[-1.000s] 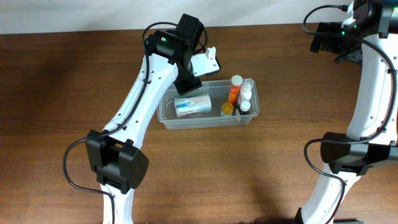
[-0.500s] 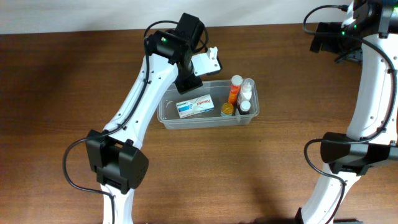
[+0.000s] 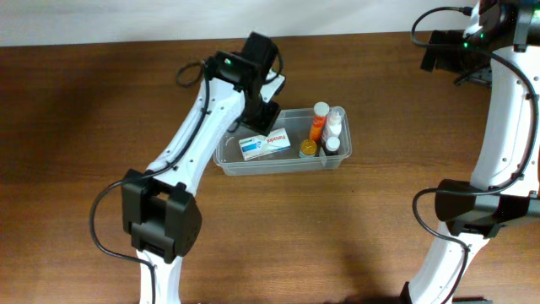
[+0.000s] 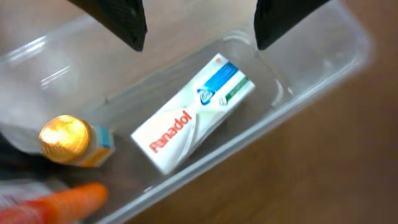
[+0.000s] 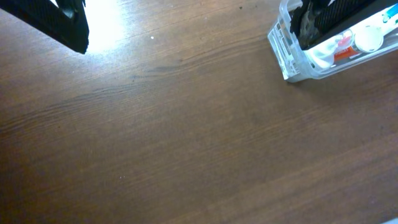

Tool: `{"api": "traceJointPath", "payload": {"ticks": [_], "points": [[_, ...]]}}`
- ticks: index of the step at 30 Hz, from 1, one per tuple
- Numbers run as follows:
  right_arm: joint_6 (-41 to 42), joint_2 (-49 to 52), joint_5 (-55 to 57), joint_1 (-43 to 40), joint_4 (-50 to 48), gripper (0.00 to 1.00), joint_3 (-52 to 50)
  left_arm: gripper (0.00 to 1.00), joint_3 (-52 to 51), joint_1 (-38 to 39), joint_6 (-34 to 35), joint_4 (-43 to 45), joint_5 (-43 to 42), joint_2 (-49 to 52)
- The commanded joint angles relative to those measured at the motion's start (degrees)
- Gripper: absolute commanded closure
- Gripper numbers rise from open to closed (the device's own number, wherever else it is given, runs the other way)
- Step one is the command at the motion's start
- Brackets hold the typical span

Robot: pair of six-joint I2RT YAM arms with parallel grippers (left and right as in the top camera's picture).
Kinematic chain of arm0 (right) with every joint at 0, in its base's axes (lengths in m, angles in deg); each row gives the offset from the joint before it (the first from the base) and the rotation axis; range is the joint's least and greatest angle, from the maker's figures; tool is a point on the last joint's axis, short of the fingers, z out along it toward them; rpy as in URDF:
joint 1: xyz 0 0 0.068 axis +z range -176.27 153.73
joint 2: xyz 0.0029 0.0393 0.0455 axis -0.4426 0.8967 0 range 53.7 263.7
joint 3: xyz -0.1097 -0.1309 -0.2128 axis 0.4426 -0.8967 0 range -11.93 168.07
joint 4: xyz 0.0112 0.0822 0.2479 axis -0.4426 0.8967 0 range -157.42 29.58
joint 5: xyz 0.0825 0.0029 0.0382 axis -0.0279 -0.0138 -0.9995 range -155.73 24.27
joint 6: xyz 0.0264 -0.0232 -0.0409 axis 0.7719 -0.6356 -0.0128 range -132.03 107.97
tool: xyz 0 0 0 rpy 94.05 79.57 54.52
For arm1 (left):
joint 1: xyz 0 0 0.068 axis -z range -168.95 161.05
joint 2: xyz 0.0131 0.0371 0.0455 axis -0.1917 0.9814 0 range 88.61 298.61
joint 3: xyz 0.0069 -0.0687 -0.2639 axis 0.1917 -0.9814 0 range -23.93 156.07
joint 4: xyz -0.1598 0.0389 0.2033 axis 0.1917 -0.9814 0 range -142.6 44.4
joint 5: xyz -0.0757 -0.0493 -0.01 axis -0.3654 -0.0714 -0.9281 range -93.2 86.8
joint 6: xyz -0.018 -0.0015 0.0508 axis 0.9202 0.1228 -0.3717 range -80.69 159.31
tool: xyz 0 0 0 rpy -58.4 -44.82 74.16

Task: Pack container
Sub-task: 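Lower the Panadol box flat into the container's left side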

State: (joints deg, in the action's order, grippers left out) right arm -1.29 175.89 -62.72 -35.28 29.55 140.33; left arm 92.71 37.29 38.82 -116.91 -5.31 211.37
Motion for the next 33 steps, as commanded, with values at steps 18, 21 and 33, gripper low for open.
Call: {"api": "traceJointPath", "payload": {"ticks": [18, 21, 33], "points": [[0.5, -0.3, 0.3, 0.0, 0.3, 0.02, 1.1, 0.45, -15.5, -0.2, 29.3, 11.2, 8.0, 0.3], [0.5, -0.3, 0.3, 0.0, 0.3, 0.02, 1.1, 0.5, -17.1, -0.2, 30.8, 13.1, 8.0, 0.3], [0.5, -0.3, 0.3, 0.0, 0.3, 0.02, 1.1, 0.59, -20.1, -0.2, 34.5, 15.3, 7.7, 0.3]]}}
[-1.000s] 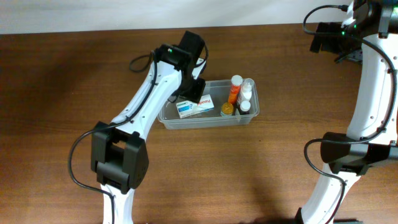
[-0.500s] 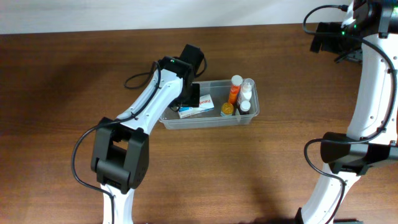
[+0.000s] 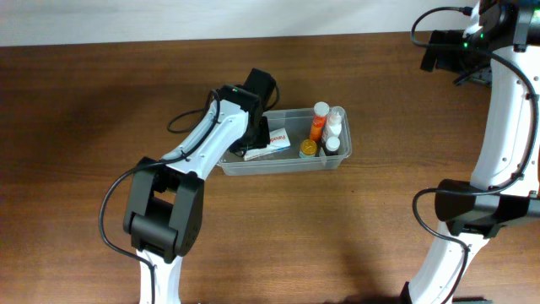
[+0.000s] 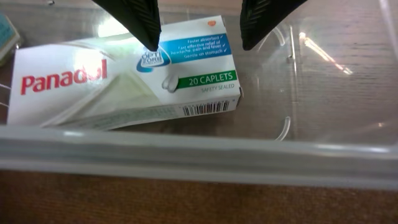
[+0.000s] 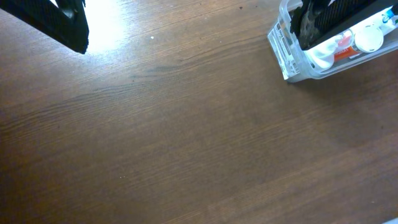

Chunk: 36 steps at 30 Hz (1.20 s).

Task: Pack container

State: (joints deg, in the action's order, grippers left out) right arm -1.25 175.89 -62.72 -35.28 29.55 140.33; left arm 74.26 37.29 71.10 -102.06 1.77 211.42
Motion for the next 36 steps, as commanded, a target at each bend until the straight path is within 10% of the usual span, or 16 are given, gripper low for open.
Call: {"api": "traceJointPath", "payload": {"ticks": [1, 20, 36], "points": [[0.5, -0.3, 0.3, 0.0, 0.3, 0.02, 1.1, 0.61, -2.0, -0.3, 2.8, 0.5, 0.7, 0.3], [0.5, -0.3, 0.3, 0.0, 0.3, 0.02, 1.1, 0.99, -3.6, -2.5, 5.1, 2.5, 0.2, 0.3], [0.5, -0.3, 0.3, 0.0, 0.3, 0.02, 1.1, 0.99, -3.6, -2.5, 5.0, 1.4, 2.7, 0.3]]}}
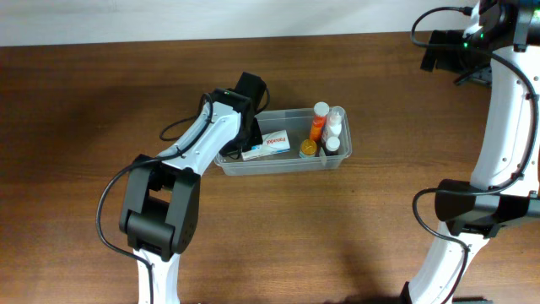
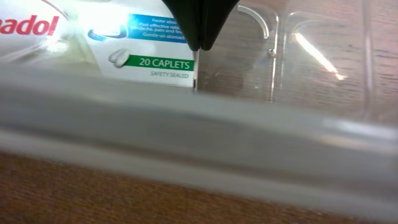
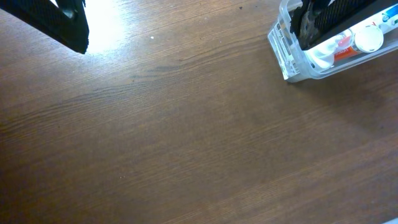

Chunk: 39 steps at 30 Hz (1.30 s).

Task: Pack container

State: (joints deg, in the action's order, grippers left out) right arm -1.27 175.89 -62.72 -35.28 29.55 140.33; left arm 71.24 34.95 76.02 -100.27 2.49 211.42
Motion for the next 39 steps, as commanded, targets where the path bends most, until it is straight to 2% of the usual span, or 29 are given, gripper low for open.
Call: {"api": "traceJointPath", "payload": {"ticks": [1, 7, 30, 39], "points": [[0.5, -0.3, 0.3, 0.0, 0.3, 0.02, 1.1, 0.99, -0.5, -0.2, 0.1, -0.4, 2.4, 0.3], [0.5, -0.3, 0.3, 0.0, 0.3, 0.02, 1.1, 0.99, -0.5, 0.0, -0.1, -0.5, 4.7, 0.3], [0.5, -0.3, 0.3, 0.0, 0.3, 0.02, 1.1, 0.99, -0.6, -0.1, -0.3, 0.3, 4.7, 2.7], [0.5, -0.3, 0.3, 0.0, 0.3, 0.02, 1.1, 0.99, -0.6, 0.0, -0.3, 3.1, 4.7, 2.7]]}}
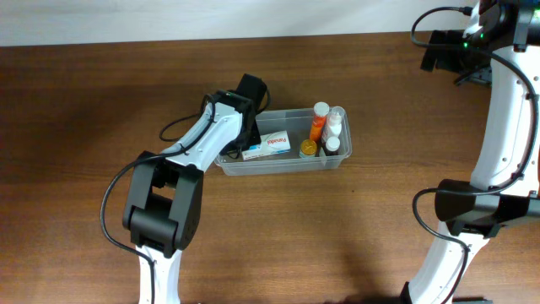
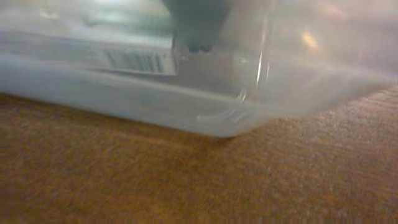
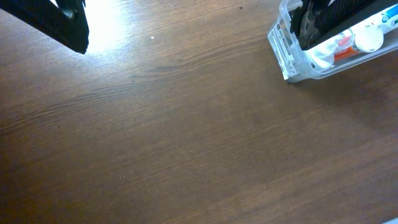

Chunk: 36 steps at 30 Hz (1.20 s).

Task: Pack container

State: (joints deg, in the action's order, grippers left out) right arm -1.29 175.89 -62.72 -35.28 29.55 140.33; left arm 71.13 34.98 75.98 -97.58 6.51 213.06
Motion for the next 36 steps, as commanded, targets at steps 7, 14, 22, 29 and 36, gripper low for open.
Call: {"api": "traceJointPath", "payload": {"ticks": [7, 14, 22, 29, 36], "points": [[0.5, -0.3, 0.3, 0.0, 0.3, 0.02, 1.1, 0.99, -0.5, -0.1, -0.2, 1.3, 0.6, 1.1], [0.5, -0.3, 0.3, 0.0, 0.3, 0.02, 1.1, 0.99, -0.5, -0.1, -0.3, 2.5, 0.4, 1.1], [0.5, -0.3, 0.3, 0.0, 0.3, 0.02, 1.1, 0.99, -0.5, 0.6, -5.5, 4.0, -2.4, 1.1], [0.5, -0.3, 0.3, 0.0, 0.3, 0.02, 1.1, 0.99, -0.5, 2.6, -9.6, 5.2, -3.5, 1.1], [0.5, -0.3, 0.3, 0.0, 0.3, 0.02, 1.1, 0.99, -0.4, 4.2, -12.2, 6.1, -3.4, 1.1]]}}
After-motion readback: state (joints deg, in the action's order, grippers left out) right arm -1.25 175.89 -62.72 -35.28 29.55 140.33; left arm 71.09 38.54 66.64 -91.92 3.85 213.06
